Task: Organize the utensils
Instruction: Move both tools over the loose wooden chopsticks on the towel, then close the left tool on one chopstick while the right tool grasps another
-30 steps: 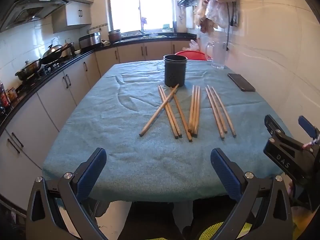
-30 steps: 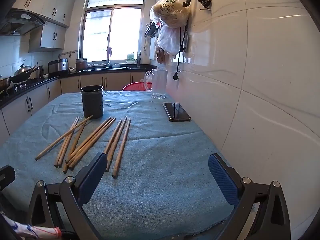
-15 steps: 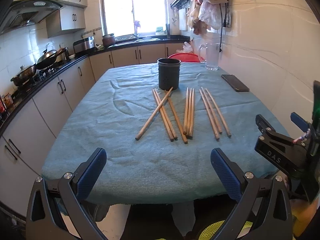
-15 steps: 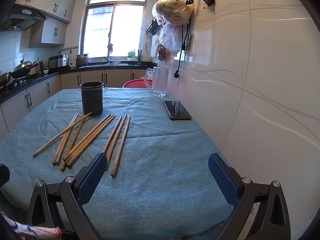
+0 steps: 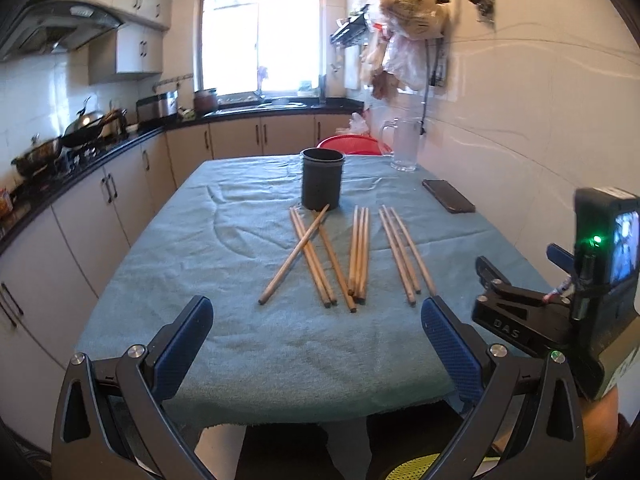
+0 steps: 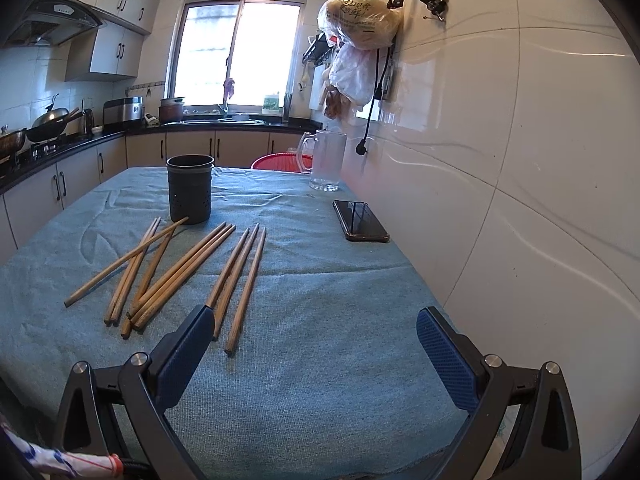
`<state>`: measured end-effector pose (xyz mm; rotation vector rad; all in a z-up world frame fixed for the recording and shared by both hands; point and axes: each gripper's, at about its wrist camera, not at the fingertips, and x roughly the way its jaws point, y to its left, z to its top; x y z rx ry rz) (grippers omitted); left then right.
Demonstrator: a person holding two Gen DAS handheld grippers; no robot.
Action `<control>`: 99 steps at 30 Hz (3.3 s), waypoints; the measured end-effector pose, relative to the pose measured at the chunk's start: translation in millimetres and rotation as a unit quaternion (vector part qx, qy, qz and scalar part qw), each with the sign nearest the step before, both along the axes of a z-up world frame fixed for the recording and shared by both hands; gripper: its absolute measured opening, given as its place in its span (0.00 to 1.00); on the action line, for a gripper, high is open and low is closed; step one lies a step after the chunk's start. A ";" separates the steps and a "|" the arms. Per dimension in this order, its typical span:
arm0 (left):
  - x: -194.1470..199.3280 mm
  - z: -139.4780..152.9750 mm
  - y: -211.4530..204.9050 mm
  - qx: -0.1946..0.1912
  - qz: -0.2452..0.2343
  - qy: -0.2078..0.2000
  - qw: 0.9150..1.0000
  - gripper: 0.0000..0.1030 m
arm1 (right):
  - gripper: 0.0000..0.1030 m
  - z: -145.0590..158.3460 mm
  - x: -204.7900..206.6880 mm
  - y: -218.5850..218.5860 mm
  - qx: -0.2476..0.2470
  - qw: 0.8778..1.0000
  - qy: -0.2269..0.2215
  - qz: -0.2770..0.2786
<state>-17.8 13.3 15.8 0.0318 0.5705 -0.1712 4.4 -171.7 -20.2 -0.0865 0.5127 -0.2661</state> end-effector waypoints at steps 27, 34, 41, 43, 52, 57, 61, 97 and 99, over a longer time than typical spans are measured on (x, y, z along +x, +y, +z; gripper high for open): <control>40.8 25.8 43.1 0.081 0.116 -0.046 0.989 1.00 | 0.99 38.4 16.2 -3.8 0.015 0.997 -0.029 0.072; 62.5 29.5 59.4 0.065 0.123 -0.029 0.990 1.00 | 0.99 61.1 33.2 -16.3 0.067 0.991 -0.026 0.112; 100.5 16.4 48.9 0.089 0.094 0.013 0.992 1.00 | 0.87 52.6 74.6 -39.1 0.160 0.973 0.048 0.160; 108.5 11.0 46.4 0.092 0.095 0.022 0.991 1.00 | 0.86 46.3 81.7 -43.5 0.167 0.972 0.061 0.155; 129.5 -10.2 33.8 0.113 0.092 0.048 0.988 1.00 | 0.85 31.3 88.7 -44.3 0.125 0.980 0.079 0.132; 139.7 -17.3 31.1 0.120 0.088 0.060 0.987 1.00 | 0.85 24.2 95.6 -48.2 0.107 0.986 0.064 0.111; 148.5 -21.0 30.5 0.123 0.083 0.070 0.987 1.00 | 0.85 16.9 108.5 -54.1 0.133 0.979 0.095 0.123; 257.2 -88.5 15.7 0.022 -0.059 0.285 0.956 0.07 | 0.31 -56.9 209.9 -25.4 0.088 0.948 0.268 0.148; 256.9 -88.5 27.3 0.010 -0.039 0.296 0.954 0.07 | 0.21 -55.7 211.8 -26.3 0.084 0.946 0.274 0.148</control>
